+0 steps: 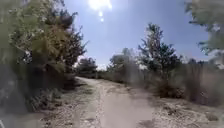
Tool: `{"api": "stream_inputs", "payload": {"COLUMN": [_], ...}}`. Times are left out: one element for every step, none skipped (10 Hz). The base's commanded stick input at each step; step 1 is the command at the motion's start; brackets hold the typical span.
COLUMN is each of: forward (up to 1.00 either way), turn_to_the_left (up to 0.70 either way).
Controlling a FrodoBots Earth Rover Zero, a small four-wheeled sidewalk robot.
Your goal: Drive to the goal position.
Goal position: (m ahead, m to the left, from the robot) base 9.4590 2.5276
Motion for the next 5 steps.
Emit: {"api": "stream_inputs", "payload": {"forward": [0.7, 0.7, 0.7, 0.7, 0.7], "turn_to_the_left": [0.0, 0.0, 0.0, 0.0, 0.0]}}
